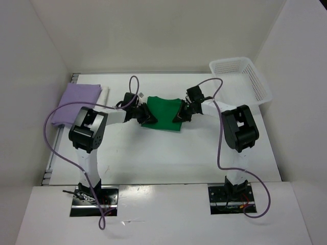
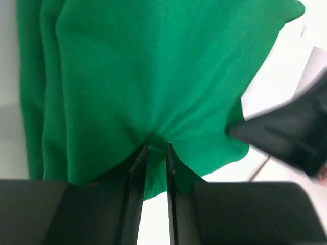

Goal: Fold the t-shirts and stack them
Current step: Fold the long partially folded tshirt into a neat square, then put the neatly folded tshirt into the corner of the board with the left arm

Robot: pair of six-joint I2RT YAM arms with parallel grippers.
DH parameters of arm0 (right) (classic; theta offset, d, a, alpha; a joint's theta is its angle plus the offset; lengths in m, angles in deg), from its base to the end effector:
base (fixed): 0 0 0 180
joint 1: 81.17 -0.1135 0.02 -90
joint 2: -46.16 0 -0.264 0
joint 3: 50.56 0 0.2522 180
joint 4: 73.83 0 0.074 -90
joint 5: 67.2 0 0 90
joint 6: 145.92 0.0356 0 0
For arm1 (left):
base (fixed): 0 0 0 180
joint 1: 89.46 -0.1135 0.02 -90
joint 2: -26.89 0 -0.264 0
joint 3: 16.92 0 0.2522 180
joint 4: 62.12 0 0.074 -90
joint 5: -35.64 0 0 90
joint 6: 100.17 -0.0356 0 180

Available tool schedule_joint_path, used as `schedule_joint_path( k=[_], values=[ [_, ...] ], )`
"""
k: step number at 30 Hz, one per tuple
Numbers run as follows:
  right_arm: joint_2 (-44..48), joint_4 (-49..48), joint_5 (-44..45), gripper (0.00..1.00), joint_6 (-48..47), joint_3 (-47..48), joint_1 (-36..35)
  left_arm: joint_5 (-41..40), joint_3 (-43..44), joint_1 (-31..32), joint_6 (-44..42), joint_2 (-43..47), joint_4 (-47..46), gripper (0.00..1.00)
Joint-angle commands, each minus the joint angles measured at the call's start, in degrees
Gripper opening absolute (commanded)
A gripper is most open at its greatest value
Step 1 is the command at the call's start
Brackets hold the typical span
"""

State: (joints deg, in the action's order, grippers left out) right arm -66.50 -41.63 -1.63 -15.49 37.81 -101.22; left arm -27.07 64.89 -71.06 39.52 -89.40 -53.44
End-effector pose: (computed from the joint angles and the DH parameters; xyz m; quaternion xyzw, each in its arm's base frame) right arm 0.3804 0.1545 0.1647 0.1055 0.9319 0.3169 0.1414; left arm 0.3952 -0.1487 0.1352 -0.1502 0.8840 -0.3956 0.1989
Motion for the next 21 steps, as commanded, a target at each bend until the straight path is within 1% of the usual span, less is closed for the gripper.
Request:
schedule_joint_path(
  k=[1,2,3,4,5,6,7,9,10,12,13,15,17,19,20,21],
  values=[
    [0.2,-5.3,0.7,0.00,0.2,-3.5,1.1,0.1,-6.8,-0.1,1.1,4.4,-1.4,0.29],
    [0.2,-5.3,1.6,0.00,-0.3,-4.0,0.5,0.8,-10.7,-0.1,2.9,6.9,-1.9,0.31],
    [-0.7,-5.3,2.1,0.00,-1.2,-4.0,0.5,0.8,-12.7,-0.1,3.9,8.4,-2.5,0.34],
    [-1.4,-4.5,2.6,0.00,-2.2,-5.3,0.5,0.8,-14.9,-0.1,5.1,12.0,-2.5,0.36],
    [-1.4,-4.5,3.8,0.00,-2.8,-5.4,0.5,1.5,-18.8,-0.1,7.3,14.1,-3.6,0.39],
    [-1.9,-3.6,4.7,0.00,-3.5,-5.4,0.5,1.5,-20.4,0.4,8.3,16.2,-3.6,0.41],
    [-1.9,-3.0,5.4,0.00,-4.1,-5.4,0.5,1.5,-21.5,0.4,9.0,20.2,-3.6,0.41],
    [-1.3,-2.2,5.4,0.00,-5.0,-3.4,0.5,0.0,-22.7,0.4,9.5,24.3,-1.5,0.45],
    [-1.3,-1.3,5.4,0.00,-5.6,-2.6,0.5,-0.9,-22.7,0.4,9.5,28.0,-0.9,0.49],
    [0.2,-0.4,3.7,0.00,-6.1,-0.6,0.5,-3.9,-22.0,0.4,8.2,30.7,1.1,0.49],
    [1.7,0.7,3.2,0.00,-6.1,0.1,0.5,-5.0,-20.3,-0.2,7.5,31.5,1.6,0.49],
    [3.9,1.8,2.3,0.00,-6.1,1.4,0.5,-5.8,-18.7,-1.2,6.8,30.3,1.0,0.49],
    [5.5,2.3,1.2,0.00,-6.1,1.6,0.0,-6.6,-14.6,-2.6,5.0,27.4,0.5,0.49],
    [8.1,2.3,0.3,0.00,-5.4,0.3,-0.7,-7.2,-11.4,-3.7,1.6,20.6,0.0,0.49],
    [8.9,1.7,-0.4,0.00,-4.8,-1.7,-0.7,-7.9,-7.7,-3.7,0.2,18.1,0.0,0.49],
    [9.6,1.7,-1.4,0.00,-4.8,-3.0,-1.4,-8.9,-6.2,-4.7,-0.6,13.2,0.9,0.48]
  ],
)
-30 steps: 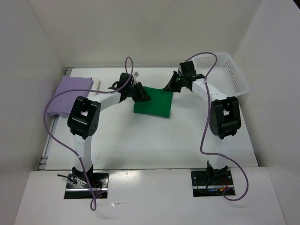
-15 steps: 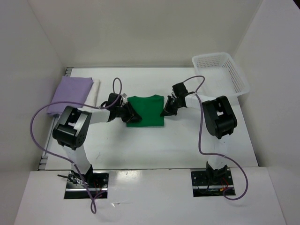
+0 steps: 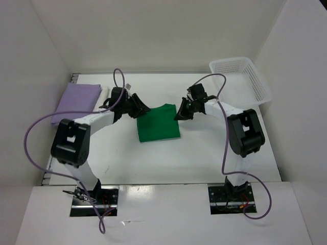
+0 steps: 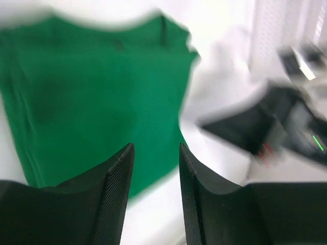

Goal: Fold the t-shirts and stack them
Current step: Put the neatly folded tshirt into the corner of the board with the left arm

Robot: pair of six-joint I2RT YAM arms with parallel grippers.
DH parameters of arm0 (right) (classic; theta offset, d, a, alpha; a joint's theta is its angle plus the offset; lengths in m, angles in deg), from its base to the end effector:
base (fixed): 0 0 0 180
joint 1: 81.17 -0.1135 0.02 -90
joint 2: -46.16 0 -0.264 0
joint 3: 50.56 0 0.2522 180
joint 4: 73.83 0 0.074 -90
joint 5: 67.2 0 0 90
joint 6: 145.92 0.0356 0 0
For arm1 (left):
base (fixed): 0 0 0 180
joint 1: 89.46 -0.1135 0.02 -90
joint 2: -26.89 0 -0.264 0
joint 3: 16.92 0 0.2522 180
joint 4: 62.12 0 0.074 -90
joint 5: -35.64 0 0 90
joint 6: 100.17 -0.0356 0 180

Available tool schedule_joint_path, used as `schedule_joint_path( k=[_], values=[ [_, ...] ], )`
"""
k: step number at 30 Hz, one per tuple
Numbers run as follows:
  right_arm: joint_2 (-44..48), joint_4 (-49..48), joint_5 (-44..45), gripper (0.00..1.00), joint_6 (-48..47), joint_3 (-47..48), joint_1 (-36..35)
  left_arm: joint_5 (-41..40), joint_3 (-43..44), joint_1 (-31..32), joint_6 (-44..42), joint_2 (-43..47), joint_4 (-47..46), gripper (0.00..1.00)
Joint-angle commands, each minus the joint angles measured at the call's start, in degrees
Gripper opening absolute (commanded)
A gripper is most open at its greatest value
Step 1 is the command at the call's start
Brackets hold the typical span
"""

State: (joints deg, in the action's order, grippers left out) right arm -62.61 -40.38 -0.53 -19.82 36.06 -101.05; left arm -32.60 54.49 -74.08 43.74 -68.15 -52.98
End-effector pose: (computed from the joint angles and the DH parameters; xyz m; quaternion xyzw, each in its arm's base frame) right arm 0.3703 0.1489 0.1803 0.0728 0.9346 0.3065 0.1651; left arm 0.3477 -0.1093 0.2174 -0.1991 0.8436 -0.4037 0.2927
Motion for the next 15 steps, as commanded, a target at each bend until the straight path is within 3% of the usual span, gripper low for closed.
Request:
schedule_joint_path(
  k=[1,5,9,11,15],
  values=[
    [7.2,-0.1,-2.5,0.00,0.1,-2.6,-2.1,-2.3,5.4,-3.2,-4.9,-10.3,-0.6,0.48],
    [8.5,-2.6,-1.9,0.00,1.2,-10.4,-2.1,-0.5,9.1,-5.3,-4.9,-18.5,-1.2,0.48],
    [4.8,-3.2,1.6,0.00,0.0,-12.5,-2.1,0.8,10.1,-6.9,-4.9,-18.5,-1.1,0.51],
    [3.5,-2.7,1.6,0.00,0.0,-12.5,-2.1,0.8,7.7,-6.9,-4.9,-13.8,-3.0,0.65],
    [4.9,-3.3,1.1,0.00,0.0,-11.7,-2.1,-2.1,4.3,-6.9,-6.1,-4.5,-2.2,0.79]
  ],
)
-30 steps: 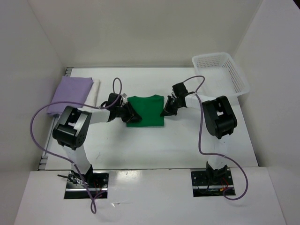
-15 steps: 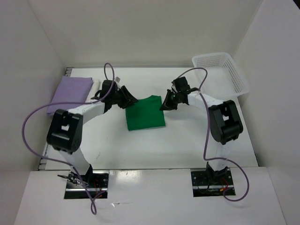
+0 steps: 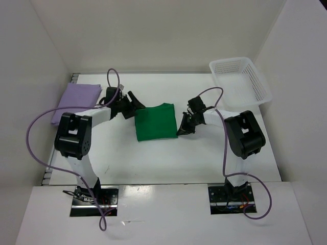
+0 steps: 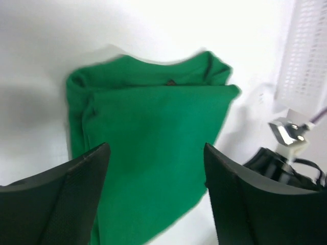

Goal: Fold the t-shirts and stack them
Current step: Put the neatly folded tshirt into the corner of the board with the left arm

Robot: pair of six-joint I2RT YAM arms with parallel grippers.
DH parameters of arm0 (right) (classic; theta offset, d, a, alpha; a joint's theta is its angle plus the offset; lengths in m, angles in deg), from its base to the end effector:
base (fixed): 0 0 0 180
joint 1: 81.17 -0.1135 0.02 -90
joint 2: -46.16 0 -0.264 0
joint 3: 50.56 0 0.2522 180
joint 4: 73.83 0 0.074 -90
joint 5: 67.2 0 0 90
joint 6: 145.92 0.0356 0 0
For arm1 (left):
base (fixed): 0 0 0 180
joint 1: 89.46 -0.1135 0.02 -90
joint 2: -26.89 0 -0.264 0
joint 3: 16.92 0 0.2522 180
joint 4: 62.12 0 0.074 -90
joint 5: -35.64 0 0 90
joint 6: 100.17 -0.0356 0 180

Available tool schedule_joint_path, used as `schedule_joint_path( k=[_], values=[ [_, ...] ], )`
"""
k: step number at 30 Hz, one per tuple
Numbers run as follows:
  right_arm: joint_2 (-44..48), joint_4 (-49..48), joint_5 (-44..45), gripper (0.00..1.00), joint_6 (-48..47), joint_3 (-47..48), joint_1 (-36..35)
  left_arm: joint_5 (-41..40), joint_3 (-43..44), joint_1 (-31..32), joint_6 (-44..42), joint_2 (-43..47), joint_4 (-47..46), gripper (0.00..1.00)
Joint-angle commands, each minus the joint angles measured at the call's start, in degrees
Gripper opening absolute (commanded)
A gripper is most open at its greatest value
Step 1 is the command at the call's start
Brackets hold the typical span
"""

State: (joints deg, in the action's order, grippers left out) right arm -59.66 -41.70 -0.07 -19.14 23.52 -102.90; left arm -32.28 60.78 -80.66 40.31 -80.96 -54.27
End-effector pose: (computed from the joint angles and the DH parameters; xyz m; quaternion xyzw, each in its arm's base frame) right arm 0.3232 0.1437 0.1389 0.0806 0.9524 0.2768 0.0989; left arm 0.3965 -0.0749 0.1723 -0.2354 0.8543 -0.3624 0.2888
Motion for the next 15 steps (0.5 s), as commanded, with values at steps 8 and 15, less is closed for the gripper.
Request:
schedule_joint_path(
  k=[8,15],
  values=[
    [8.0,0.2,1.7,0.30,-0.7,3.1,-0.2,-5.1,-14.1,-1.0,-6.0,15.0,2.8,0.82],
    [12.6,0.8,1.2,0.40,-0.1,3.7,-0.2,-1.7,-15.3,-1.0,-4.8,7.2,1.3,0.73]
  ],
)
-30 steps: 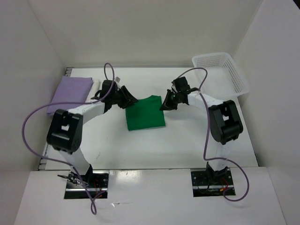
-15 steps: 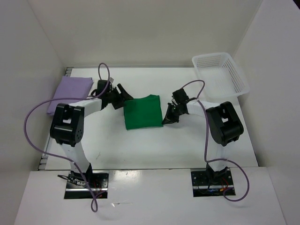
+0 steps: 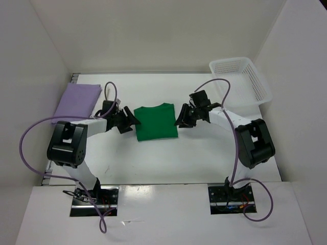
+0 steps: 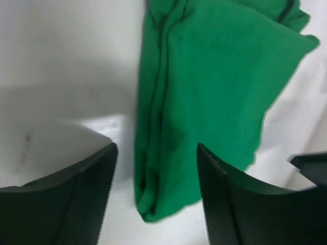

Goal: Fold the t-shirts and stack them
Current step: Put the neatly folded tshirt into the corner of the board with the left arm

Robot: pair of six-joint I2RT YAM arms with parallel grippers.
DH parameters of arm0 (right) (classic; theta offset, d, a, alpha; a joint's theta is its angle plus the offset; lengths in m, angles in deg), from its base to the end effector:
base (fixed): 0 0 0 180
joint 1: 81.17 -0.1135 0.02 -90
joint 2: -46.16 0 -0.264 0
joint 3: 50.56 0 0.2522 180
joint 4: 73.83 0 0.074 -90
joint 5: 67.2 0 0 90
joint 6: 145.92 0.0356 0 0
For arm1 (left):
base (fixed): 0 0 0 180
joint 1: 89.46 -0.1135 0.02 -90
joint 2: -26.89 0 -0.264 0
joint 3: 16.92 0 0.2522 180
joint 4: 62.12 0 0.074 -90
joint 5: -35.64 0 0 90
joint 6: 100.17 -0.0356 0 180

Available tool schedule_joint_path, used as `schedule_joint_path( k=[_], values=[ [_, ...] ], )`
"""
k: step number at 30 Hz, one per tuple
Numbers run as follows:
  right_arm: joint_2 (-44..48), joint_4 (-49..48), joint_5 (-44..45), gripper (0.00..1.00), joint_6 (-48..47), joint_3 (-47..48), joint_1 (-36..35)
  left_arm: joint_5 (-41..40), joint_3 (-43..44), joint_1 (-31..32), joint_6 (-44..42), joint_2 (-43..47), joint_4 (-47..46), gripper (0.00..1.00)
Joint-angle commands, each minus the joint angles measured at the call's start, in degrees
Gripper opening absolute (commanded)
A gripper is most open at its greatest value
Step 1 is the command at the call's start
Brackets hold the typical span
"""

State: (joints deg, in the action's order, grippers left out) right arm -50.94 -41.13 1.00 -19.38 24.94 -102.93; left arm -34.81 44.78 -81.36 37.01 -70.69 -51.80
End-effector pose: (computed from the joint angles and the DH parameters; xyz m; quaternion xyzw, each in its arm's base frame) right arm 0.3198 0.1419 0.1957 0.0627 0.9344 0.3038 0.1752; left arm 0.3286 -0.0588 0.1498 -0.2461 0.8829 -0.3101 0.2525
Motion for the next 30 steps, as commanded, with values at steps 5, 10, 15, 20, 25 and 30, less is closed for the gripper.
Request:
schedule_joint_path(
  k=[5,10,15,20,25,30],
  values=[
    [7.1,0.2,-0.5,0.41,0.7,1.7,0.5,5.0,3.3,2.6,-0.3,-10.0,-4.3,0.68],
    [11.0,0.2,-1.0,0.42,1.3,0.6,2.3,9.6,11.1,7.7,2.6,-18.7,-8.7,0.34],
    [13.4,0.2,-1.7,0.42,1.3,-0.6,5.2,8.2,26.7,7.7,3.9,-16.4,-4.0,0.08],
    [15.4,1.4,-2.7,0.42,1.3,-1.8,6.4,8.4,39.3,3.4,4.9,-13.4,-2.3,0.06],
    [14.7,1.4,-4.9,0.42,0.1,-2.9,6.4,9.6,41.2,-6.7,6.2,-6.8,-1.5,0.06],
    [12.3,1.4,-6.8,0.42,-1.7,-2.4,6.4,5.7,21.7,-23.9,7.6,6.4,-5.7,0.23]
  ],
)
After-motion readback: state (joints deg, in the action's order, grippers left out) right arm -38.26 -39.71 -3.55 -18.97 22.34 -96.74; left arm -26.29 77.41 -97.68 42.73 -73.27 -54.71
